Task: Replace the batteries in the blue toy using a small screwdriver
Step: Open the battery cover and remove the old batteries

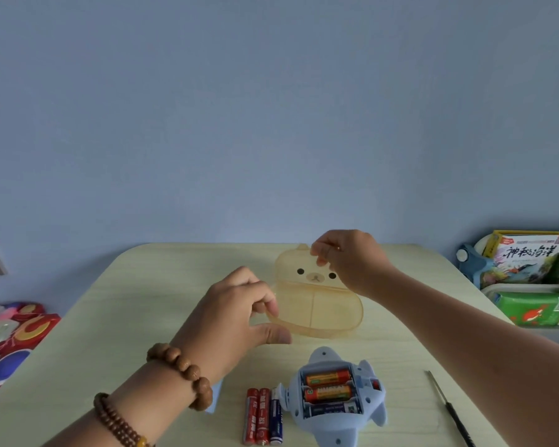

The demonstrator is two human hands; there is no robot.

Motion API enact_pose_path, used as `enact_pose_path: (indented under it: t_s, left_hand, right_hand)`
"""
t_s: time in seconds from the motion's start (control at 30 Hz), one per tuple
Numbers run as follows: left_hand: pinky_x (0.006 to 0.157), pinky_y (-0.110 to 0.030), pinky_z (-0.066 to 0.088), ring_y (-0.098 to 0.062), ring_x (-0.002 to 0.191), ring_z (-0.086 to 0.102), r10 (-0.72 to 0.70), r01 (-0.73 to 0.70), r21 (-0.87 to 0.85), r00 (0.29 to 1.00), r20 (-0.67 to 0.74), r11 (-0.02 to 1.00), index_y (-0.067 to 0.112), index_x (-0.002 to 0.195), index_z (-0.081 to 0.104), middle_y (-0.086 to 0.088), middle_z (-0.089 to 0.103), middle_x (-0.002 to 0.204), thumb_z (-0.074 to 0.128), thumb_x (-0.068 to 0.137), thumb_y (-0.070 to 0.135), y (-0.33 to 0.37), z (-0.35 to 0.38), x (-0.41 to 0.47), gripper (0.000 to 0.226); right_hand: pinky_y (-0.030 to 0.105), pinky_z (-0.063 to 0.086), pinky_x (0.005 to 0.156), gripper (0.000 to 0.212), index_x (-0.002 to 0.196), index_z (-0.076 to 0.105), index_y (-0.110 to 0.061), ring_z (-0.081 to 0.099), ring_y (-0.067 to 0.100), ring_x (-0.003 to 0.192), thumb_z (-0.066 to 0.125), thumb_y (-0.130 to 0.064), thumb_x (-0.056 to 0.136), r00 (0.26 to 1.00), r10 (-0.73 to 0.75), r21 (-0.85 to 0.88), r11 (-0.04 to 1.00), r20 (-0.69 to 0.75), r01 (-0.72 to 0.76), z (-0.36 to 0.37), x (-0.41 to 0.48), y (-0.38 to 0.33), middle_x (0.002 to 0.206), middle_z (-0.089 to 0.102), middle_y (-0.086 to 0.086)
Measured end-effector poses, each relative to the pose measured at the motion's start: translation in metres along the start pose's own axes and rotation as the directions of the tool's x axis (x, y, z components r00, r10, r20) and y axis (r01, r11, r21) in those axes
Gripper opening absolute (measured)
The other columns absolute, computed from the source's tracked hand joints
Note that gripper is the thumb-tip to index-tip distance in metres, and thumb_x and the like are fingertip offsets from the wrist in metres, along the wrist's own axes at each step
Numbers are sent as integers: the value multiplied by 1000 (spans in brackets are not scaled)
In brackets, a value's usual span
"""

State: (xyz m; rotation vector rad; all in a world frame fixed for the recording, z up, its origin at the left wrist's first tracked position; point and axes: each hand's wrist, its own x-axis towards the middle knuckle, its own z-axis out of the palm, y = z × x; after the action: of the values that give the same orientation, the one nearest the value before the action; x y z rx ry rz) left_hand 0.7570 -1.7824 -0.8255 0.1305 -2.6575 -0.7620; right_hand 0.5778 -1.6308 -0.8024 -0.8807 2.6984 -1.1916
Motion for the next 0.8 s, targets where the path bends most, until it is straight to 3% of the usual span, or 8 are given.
enact_pose_path:
  t_s: [0.07, 0.13, 0.3, 0.47, 0.53, 0.63, 0.8]
  left_hand:
    - [80, -24, 53, 0, 88, 59, -3, 3, 14, 999, 36, 1000, 34, 82, 68, 19, 57, 92, 83, 71, 43, -2, 2, -1, 21]
    - [80, -24, 52, 1, 88, 58, -1, 0, 31, 999, 38, 1000, 33, 84, 71, 18, 57, 92, 83, 75, 37, -3, 5, -3, 15]
    - [74, -18, 47, 5, 85, 53, -12, 6, 94, 998, 67, 996, 37, 82, 75, 21, 55, 91, 81, 73, 47, -4, 9, -5, 15]
    - [75, -23, 49, 0, 82, 54, -48, 38, 82, 991, 124, 996, 40, 79, 77, 21, 54, 87, 85, 67, 49, -4, 15, -6, 17]
    - [75, -20, 48, 1, 83, 54, -52, 42, 74, 989, 136, 996, 40, 78, 77, 19, 54, 87, 86, 66, 48, -4, 17, -7, 17]
    - [71, -12, 42, 1, 83, 54, -57, 48, 62, 989, 137, 997, 41, 77, 77, 19, 55, 87, 87, 65, 46, -4, 18, -7, 17]
    - [69, -9, 42, 1, 85, 55, -61, 57, 35, 989, 133, 998, 42, 78, 77, 20, 55, 87, 89, 63, 45, -4, 17, -8, 19]
  right_hand:
    - [21, 44, 51, 20, 95, 75, -21, 63, 13, 68, 56, -26, 100, 1000, 21, 9, 1000, 5, -21, 4, 2, 5, 86, 73, -8]
    - [24, 46, 54, 19, 96, 76, -21, 64, 13, 66, 58, -27, 100, 1000, 17, -10, 1000, 7, -17, 10, 4, 8, 85, 70, -10]
    - [25, 48, 58, 18, 99, 76, -23, 62, 13, 65, 61, -33, 98, 999, 23, -20, 1000, 30, -22, 23, 4, 16, 91, 74, 3]
    - [26, 50, 63, 18, 99, 78, -23, 67, 21, 80, 64, -35, 96, 997, 55, -31, 998, 63, -53, 30, 0, 22, 98, 75, 6]
    - [22, 47, 61, 17, 98, 79, -22, 65, 23, 82, 65, -32, 96, 994, 76, -28, 997, 76, -74, 32, -1, 25, 97, 75, 3]
    - [21, 47, 61, 17, 98, 80, -23, 65, 19, 84, 65, -31, 96, 991, 104, -41, 994, 80, -101, 35, -3, 31, 83, 66, -16]
    - [17, 47, 64, 24, 107, 78, -25, 65, 10, 89, 63, -39, 97, 994, 68, -49, 997, 85, -64, 31, -3, 33, 97, 67, -15]
